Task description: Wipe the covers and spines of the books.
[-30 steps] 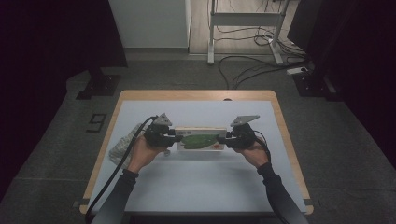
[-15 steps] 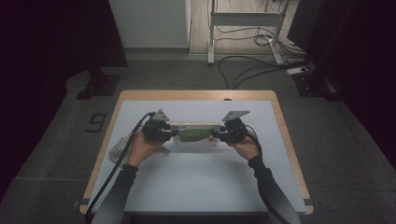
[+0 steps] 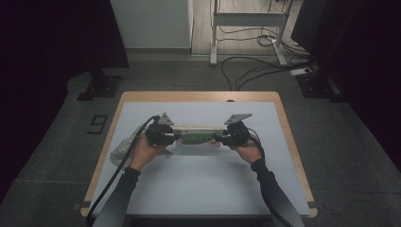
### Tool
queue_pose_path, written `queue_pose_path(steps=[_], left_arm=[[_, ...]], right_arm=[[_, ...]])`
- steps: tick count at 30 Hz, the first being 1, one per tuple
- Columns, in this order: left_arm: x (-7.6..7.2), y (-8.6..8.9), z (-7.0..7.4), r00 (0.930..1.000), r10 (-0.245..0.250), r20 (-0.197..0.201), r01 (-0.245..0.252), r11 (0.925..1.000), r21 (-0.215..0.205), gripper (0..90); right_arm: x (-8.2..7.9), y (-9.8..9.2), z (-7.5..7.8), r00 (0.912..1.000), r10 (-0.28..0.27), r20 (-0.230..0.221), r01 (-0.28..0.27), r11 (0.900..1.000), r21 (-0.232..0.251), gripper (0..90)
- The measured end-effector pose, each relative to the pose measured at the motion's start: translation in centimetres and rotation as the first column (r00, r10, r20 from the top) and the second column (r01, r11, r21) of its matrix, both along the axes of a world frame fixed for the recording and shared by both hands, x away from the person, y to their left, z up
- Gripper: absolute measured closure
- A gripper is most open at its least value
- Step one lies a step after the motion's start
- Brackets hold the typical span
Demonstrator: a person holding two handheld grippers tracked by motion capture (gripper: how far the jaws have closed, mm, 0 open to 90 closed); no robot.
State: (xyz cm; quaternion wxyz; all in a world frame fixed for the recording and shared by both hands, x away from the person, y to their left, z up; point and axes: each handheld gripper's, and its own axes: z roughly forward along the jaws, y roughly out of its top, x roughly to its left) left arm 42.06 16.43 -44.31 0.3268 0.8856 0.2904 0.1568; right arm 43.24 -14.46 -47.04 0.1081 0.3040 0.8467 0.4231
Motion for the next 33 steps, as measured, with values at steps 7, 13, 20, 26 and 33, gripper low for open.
queue_pose_path(steps=[7, 13, 20, 26, 33], left_arm=[[-0.8, -0.3, 0.1, 1.0, -0.001, 0.008, 0.0, 0.9993, 0.037, 60.8], [-1.4, -0.2, 0.0, 0.9995, 0.009, -0.029, -0.009, 0.9999, 0.012, 58.2], [-1.9, 0.1, -0.4, 0.9975, -0.002, -0.071, -0.001, 0.9991, -0.042, 51.6], [-2.2, 0.5, -1.0, 0.9926, -0.023, -0.119, 0.011, 0.995, -0.1, 43.9], [-2.7, 0.5, -1.8, 0.9889, -0.026, -0.146, 0.007, 0.9917, -0.128, 33.8]], right_arm=[[-0.4, -0.1, 0.2, 0.9998, -0.002, -0.021, 0.002, 1.0, 0.011, 58.3], [-1.0, -0.2, 0.2, 0.9996, -0.002, -0.03, 0.002, 1.0, 0.007, 53.2], [-1.7, -0.4, 0.0, 0.9983, -0.009, -0.058, 0.01, 1.0, 0.006, 45.0], [-2.3, -0.5, -0.3, 0.9974, -0.007, -0.072, 0.007, 1.0, 0.0, 39.5], [-3.1, -0.5, -0.9, 0.9965, 0.0, -0.083, 0.0, 1.0, -0.002, 36.3]])
